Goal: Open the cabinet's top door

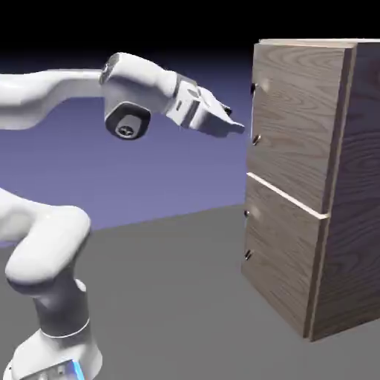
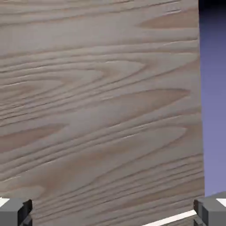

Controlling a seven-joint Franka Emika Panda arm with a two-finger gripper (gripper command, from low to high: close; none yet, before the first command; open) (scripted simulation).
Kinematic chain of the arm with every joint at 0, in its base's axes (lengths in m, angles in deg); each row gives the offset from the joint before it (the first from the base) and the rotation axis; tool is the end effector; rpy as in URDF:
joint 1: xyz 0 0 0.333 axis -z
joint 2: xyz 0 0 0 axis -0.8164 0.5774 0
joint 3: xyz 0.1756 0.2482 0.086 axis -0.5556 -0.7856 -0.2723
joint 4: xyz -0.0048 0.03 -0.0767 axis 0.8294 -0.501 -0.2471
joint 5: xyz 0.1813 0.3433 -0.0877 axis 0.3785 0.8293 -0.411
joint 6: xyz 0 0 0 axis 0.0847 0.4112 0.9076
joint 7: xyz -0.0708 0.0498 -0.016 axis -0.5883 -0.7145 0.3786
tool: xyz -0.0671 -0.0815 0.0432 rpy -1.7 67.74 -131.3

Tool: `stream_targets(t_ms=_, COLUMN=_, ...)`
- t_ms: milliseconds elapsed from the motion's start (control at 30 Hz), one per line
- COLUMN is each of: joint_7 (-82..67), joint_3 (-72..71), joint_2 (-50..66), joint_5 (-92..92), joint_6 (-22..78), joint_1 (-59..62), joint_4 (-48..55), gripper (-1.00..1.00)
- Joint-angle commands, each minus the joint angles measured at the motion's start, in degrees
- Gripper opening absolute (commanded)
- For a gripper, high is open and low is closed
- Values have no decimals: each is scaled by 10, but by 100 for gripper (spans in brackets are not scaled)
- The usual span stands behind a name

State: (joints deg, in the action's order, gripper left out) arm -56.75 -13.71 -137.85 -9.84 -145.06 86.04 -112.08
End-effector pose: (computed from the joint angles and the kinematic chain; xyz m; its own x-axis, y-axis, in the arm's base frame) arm 0.3132 0.0032 0.6224 0.0848 -0.8576 0.5072 -0.3493 -0.5023 -0.7910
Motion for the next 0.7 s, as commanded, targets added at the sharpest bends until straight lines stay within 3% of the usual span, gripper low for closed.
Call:
stream_targets(t_ms=0, joint_7=-9, joint_3=-12, joint_2=-13, joint_5=25, joint_6=6, joint_1=14, joint_4=3, gripper=0)
stream_targets(t_ms=667, joint_7=-188, joint_3=-253, joint_2=-275, joint_5=523, joint_6=134, joint_1=284, joint_4=66, gripper=0)
